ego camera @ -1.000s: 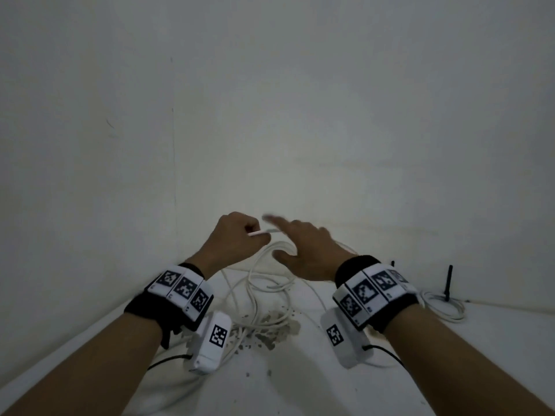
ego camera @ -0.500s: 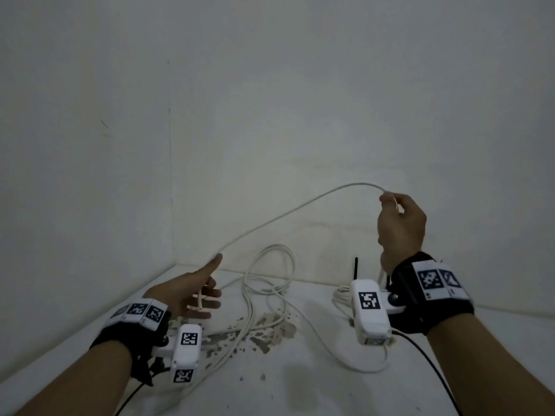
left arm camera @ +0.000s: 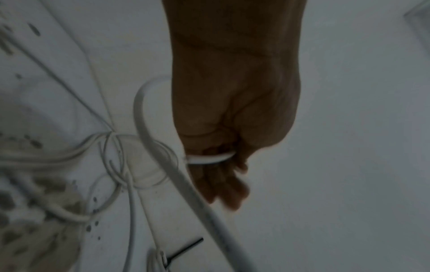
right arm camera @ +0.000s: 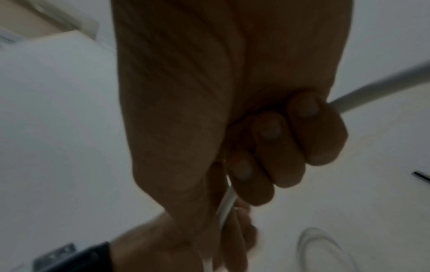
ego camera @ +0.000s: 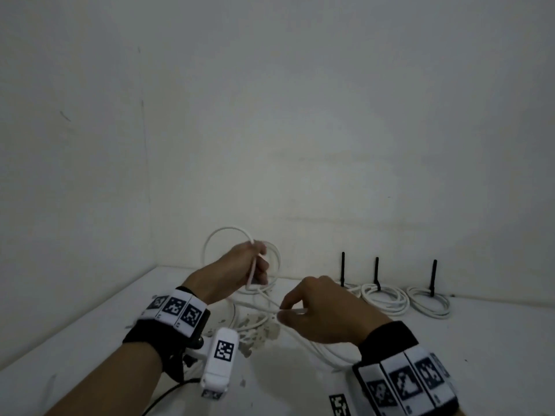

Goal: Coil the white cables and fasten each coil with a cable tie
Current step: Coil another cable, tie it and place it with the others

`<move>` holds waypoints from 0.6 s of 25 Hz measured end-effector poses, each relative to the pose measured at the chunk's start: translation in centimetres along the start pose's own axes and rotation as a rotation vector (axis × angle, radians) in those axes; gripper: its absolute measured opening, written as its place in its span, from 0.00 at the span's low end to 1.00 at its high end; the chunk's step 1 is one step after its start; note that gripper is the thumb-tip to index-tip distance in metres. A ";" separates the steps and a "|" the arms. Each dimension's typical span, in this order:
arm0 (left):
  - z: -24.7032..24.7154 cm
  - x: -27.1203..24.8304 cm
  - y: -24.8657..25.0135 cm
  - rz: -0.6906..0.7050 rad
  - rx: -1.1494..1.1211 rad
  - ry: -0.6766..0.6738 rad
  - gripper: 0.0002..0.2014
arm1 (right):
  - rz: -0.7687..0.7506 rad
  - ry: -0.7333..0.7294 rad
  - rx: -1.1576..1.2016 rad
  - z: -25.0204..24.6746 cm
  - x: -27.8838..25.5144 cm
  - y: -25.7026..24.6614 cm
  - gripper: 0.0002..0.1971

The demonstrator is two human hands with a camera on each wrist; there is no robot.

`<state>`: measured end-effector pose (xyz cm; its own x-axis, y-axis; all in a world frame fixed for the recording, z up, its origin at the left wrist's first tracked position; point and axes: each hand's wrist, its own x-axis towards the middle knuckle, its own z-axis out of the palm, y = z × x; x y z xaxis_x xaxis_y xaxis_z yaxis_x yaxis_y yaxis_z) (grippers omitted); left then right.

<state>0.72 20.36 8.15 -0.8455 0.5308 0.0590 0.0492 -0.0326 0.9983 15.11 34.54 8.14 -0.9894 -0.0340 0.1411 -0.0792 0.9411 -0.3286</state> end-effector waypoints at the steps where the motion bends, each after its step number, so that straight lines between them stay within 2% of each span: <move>1: 0.6 -0.2 -0.3 -0.043 0.116 -0.100 0.14 | -0.024 -0.006 0.001 0.0 -0.6 -0.5 0.14; 4: 1.8 -0.9 -0.8 -0.188 0.359 -0.362 0.17 | 0.037 0.162 -0.126 -1.6 -1.9 -0.3 0.16; 7: 3.3 -1.9 -0.7 -0.200 0.400 -0.439 0.17 | 0.113 0.328 -0.004 -4.2 -2.9 1.2 0.09; 9: 4.4 -2.1 -1.0 -0.219 0.240 -0.439 0.16 | 0.148 0.452 0.122 -4.9 -2.9 2.2 0.05; 11: 5.5 -2.3 -0.9 -0.224 0.098 -0.455 0.22 | 0.205 0.617 0.196 -4.5 -2.4 3.2 0.06; 13: 6.7 -2.2 -1.2 -0.150 0.081 -0.433 0.28 | 0.248 0.764 0.269 -3.8 -1.7 4.0 0.08; 15: 7.3 -2.1 -1.5 -0.072 0.152 -0.330 0.30 | 0.277 0.865 0.346 -3.6 -1.3 4.6 0.09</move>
<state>6.36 25.48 6.53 -0.6336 0.7727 -0.0388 0.0955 0.1279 0.9872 16.49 40.12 9.83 -0.5582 0.5631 0.6094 -0.0250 0.7227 -0.6907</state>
